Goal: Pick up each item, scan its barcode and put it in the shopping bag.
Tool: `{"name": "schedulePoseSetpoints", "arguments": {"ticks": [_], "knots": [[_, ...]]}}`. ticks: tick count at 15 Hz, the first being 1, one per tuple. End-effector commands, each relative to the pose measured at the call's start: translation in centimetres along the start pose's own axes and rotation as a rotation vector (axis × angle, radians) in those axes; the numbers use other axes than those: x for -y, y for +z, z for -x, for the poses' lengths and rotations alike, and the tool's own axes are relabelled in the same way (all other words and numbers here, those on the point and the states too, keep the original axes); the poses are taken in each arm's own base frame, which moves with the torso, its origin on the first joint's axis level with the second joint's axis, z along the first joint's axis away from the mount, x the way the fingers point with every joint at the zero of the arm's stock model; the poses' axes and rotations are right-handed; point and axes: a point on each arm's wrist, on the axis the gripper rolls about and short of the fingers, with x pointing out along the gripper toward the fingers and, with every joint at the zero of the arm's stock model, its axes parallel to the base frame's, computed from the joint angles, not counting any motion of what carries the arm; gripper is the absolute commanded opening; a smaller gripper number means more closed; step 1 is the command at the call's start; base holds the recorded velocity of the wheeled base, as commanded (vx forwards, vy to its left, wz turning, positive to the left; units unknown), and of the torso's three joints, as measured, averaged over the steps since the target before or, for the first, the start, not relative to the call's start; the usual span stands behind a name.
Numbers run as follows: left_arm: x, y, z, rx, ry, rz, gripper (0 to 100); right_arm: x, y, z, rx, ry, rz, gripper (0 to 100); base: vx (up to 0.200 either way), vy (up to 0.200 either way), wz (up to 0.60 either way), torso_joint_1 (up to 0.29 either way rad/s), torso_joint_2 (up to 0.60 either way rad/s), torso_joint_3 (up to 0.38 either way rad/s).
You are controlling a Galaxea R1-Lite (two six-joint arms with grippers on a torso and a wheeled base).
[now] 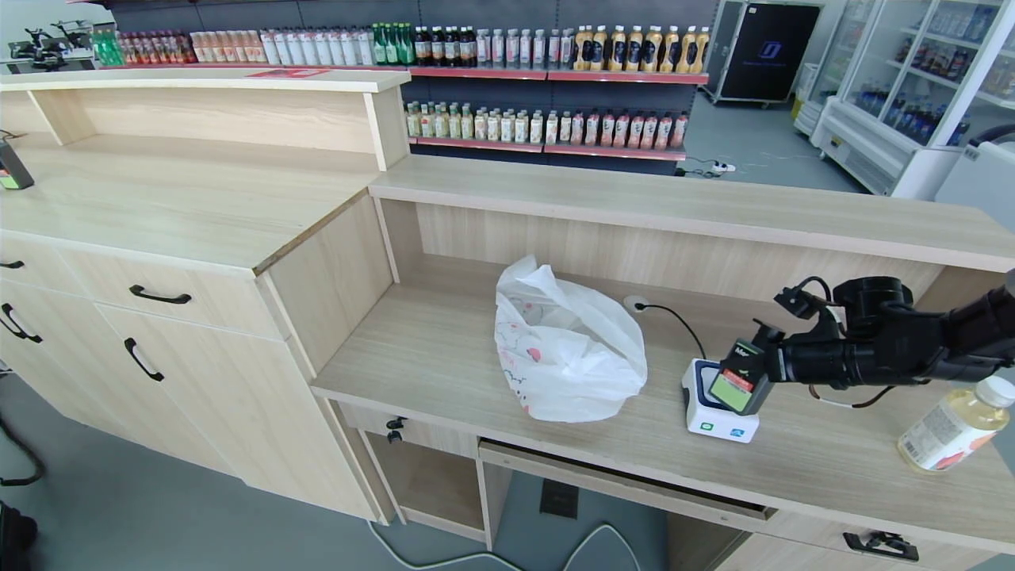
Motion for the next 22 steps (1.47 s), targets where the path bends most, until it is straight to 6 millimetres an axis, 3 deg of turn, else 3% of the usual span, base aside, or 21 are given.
{"name": "schedulePoseSetpoints", "arguments": {"ticks": [1, 11, 12, 14, 15, 16, 17, 18, 20, 22], "knots": [[0.0, 0.0, 0.0, 0.0, 0.001, 0.0, 100, 0.1, -0.2, -0.2, -0.005, 0.002, -0.004, 0, 0.0, 0.0, 0.0, 0.0, 0.0, 0.0], [0.0, 0.0, 0.0, 0.0, 0.001, 0.0, 100, 0.0, 0.3, -0.3, 0.01, -0.001, 0.016, 0, 0.0, 0.0, 0.0, 0.0, 0.0, 0.0], [0.0, 0.0, 0.0, 0.0, 0.001, 0.0, 100, -0.9, 1.1, 0.8, 0.026, -0.044, 0.042, 0, 0.0, 0.0, 0.0, 0.0, 0.0, 0.0], [0.0, 0.0, 0.0, 0.002, 0.001, 0.0, 100, -3.3, 2.8, 5.5, 0.105, -0.104, 0.169, 0, 0.0, 0.0, 0.0, 0.0, 0.0, 0.0], [0.0, 0.0, 0.0, 0.002, 0.001, 0.0, 100, -3.7, 3.1, 6.7, 0.129, -0.128, 0.206, 0, 0.0, 0.0, 0.0, 0.0, 0.0, 0.0], [0.0, 0.0, 0.0, 0.0, 0.001, 0.0, 100, -4.4, 3.1, 9.6, 0.182, -0.223, 0.345, 0, 0.0, 0.0, 0.0, 0.0, 0.0, 0.0], [0.0, 0.0, 0.0, 0.002, 0.001, 0.0, 100, -4.4, 2.9, 10.5, 0.192, -0.266, 0.385, 0, 0.0, 0.0, 0.0, 0.0, 0.0, 0.0], [0.0, 0.0, 0.0, 0.0, 0.001, 0.0, 100, -5.0, 1.5, 12.6, 0.183, -0.383, 0.47, 0, 0.0, 0.0, 0.0, 0.0, 0.0, 0.0], [0.0, 0.0, 0.0, 0.0, 0.001, 0.0, 100, -4.7, -0.4, 14.8, 0.136, -0.458, 0.584, 0, 0.0, 0.0, 0.0, 0.0, 0.0, 0.0], [0.0, 0.0, 0.0, 0.0, 0.001, 0.0, 100, -4.8, -0.6, 15.3, 0.139, -0.4, 0.66, 0, 0.0, 0.0, 0.3, -0.001, 0.0, -0.001]]}}
